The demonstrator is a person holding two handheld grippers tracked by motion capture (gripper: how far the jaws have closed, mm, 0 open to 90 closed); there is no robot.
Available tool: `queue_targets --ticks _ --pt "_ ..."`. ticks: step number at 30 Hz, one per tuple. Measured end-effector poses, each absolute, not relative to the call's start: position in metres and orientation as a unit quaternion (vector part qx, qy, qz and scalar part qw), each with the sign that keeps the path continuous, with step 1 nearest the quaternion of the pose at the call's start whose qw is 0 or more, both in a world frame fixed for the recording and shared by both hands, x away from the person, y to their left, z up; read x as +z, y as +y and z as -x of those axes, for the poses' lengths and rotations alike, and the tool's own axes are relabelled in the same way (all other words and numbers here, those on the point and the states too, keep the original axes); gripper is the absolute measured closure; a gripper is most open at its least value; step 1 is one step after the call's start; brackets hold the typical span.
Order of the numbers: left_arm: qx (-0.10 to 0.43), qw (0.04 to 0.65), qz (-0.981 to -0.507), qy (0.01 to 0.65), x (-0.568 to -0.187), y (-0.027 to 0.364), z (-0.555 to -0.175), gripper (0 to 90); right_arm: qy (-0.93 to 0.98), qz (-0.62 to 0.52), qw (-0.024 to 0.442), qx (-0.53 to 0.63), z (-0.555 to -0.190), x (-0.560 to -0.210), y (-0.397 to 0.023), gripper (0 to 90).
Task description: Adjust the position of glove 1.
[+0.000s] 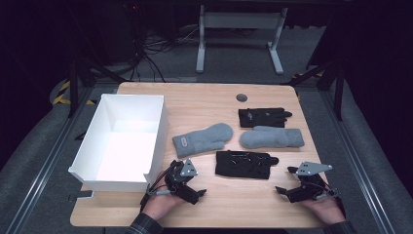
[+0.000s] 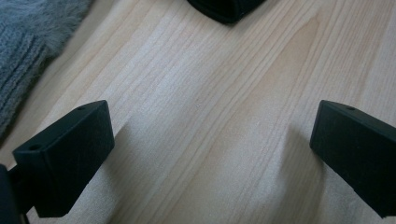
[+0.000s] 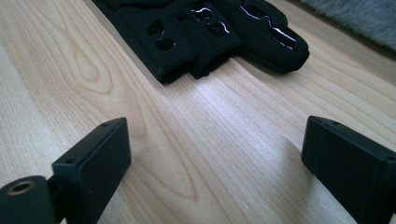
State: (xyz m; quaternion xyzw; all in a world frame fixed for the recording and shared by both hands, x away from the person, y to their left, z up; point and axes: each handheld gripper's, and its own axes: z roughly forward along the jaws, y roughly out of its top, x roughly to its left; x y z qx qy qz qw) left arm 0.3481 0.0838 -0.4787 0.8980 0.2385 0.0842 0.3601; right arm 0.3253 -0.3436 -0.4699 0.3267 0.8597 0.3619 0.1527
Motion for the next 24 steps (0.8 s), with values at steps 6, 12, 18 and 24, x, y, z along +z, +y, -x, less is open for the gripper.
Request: queue_targets --ticks 6,12,18,24 --pt "0.085 0.36 -0.898 0.239 -0.479 0.085 -0.348 0.1 0.863 -0.326 0.149 0.356 -0.327 -0.468 -0.343 8.8" --pt "0.086 0.36 -0.898 0.239 -0.479 0.085 -0.348 0.2 0.865 -0.323 0.15 0.353 -0.331 -0.459 -0.345 11.3" --pt "0.086 0.359 -0.897 0.241 -0.479 0.084 -0.347 0.2 0.857 -0.33 0.151 0.367 -0.341 -0.446 -0.35 15.3" --pt "0.087 0.359 -0.898 0.241 -0.478 0.085 -0.347 0.2 0.863 -0.32 0.15 0.361 -0.355 -0.44 -0.346 15.5"
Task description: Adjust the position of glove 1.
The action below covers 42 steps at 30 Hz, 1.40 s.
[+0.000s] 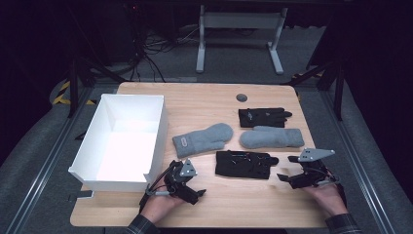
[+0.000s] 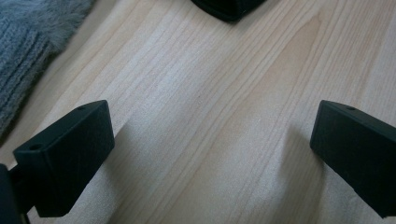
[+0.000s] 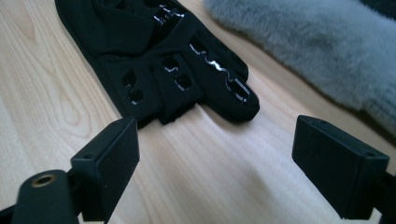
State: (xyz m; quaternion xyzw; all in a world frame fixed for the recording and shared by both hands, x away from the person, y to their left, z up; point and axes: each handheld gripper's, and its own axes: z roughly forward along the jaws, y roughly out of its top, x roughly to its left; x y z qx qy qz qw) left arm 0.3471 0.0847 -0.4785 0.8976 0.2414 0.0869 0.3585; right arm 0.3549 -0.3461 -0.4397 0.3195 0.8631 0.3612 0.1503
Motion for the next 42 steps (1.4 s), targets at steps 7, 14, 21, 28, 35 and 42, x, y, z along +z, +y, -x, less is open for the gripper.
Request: queue_targets --ticks 7,14,21,28,35,42 --pt "0.091 0.357 -0.896 0.25 -0.478 0.085 -0.345 0.2 0.864 -0.31 0.151 0.368 -0.373 -0.427 -0.345 16.8" --pt "0.093 0.357 -0.894 0.254 -0.479 0.085 -0.345 0.2 0.856 -0.306 0.159 0.384 -0.395 -0.411 -0.351 17.3" --pt "0.092 0.357 -0.894 0.254 -0.479 0.085 -0.344 0.2 0.856 -0.304 0.16 0.387 -0.423 -0.407 -0.352 17.5" --pt "0.092 0.357 -0.894 0.254 -0.479 0.085 -0.344 0.2 0.868 -0.289 0.149 0.374 -0.451 -0.413 -0.339 17.7" --pt "0.092 0.357 -0.894 0.254 -0.479 0.085 -0.344 0.2 0.879 -0.286 0.136 0.358 -0.471 -0.43 -0.331 23.3" --pt "0.091 0.358 -0.894 0.255 -0.479 0.085 -0.344 0.5 0.888 -0.276 0.151 0.335 -0.475 -0.44 -0.33 51.0"
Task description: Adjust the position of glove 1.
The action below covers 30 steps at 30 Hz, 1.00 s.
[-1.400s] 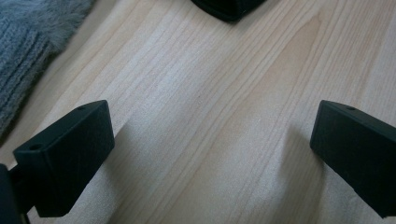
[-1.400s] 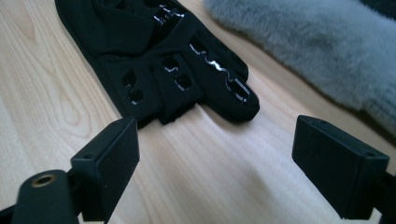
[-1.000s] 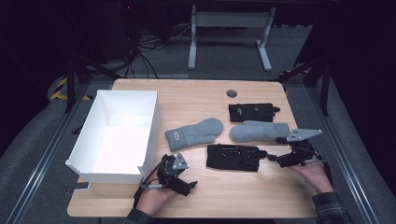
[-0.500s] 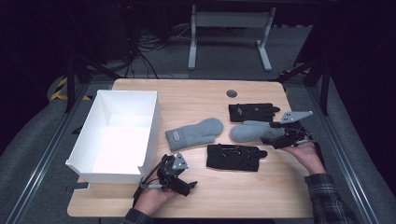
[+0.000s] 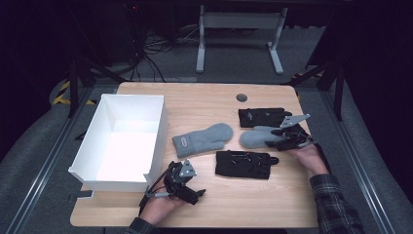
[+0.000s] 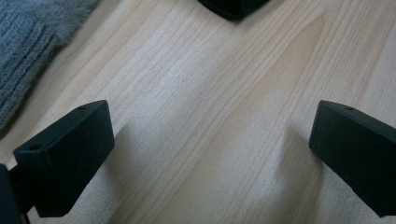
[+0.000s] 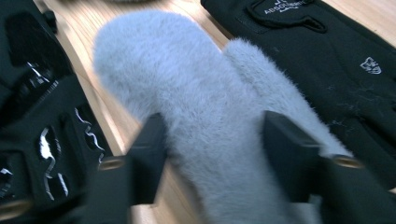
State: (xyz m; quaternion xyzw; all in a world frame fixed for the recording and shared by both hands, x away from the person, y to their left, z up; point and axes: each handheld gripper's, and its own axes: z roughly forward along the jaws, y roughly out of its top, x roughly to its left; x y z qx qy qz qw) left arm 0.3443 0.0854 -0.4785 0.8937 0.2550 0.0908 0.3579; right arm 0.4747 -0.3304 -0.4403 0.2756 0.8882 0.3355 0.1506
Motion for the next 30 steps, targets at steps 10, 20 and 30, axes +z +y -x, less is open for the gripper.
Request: queue_targets --ticks 10,20,30 --pt "0.091 0.358 -0.894 0.255 -0.479 0.085 -0.344 0.5 0.881 -0.284 0.169 0.34 -0.471 -0.438 -0.336 79.3" --pt "0.091 0.358 -0.894 0.255 -0.479 0.085 -0.344 0.5 0.857 -0.315 0.19 0.361 -0.457 -0.412 -0.347 79.9" --pt "0.091 0.358 -0.893 0.257 -0.479 0.085 -0.344 0.4 0.855 -0.3 0.188 0.379 -0.426 -0.386 -0.334 80.0"
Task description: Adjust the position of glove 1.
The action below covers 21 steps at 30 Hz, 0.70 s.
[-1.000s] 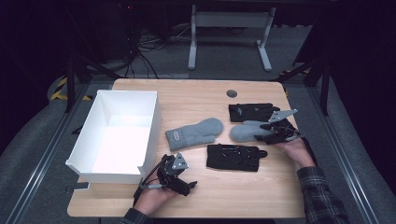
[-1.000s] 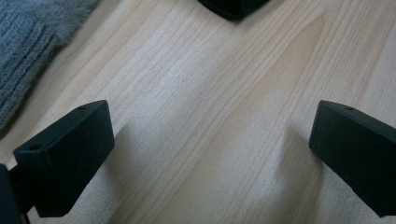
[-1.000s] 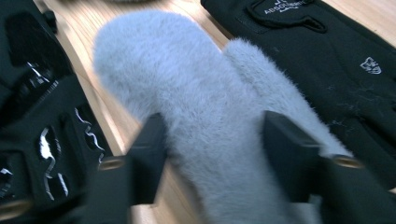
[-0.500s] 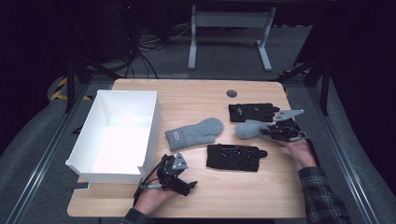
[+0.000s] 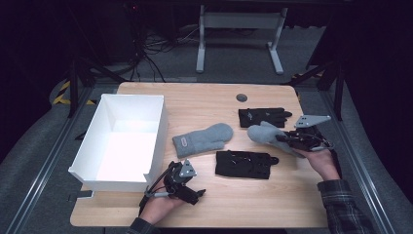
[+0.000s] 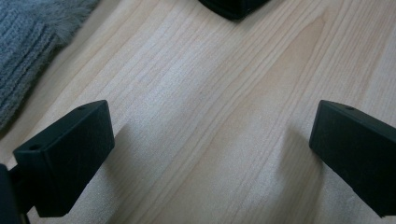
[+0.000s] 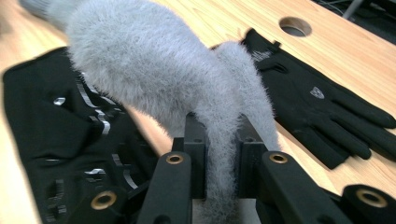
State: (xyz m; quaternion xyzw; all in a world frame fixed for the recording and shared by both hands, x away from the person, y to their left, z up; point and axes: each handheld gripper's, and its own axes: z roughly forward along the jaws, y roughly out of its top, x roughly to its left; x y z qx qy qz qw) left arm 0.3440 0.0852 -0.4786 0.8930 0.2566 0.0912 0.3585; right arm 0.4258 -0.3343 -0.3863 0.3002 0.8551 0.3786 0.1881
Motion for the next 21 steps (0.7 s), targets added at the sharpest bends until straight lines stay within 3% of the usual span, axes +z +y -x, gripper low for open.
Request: queue_targets --ticks 21 --pt "0.092 0.357 -0.892 0.26 -0.479 0.085 -0.343 0.4 0.882 -0.242 0.128 0.385 -0.345 -0.384 -0.273 80.0"
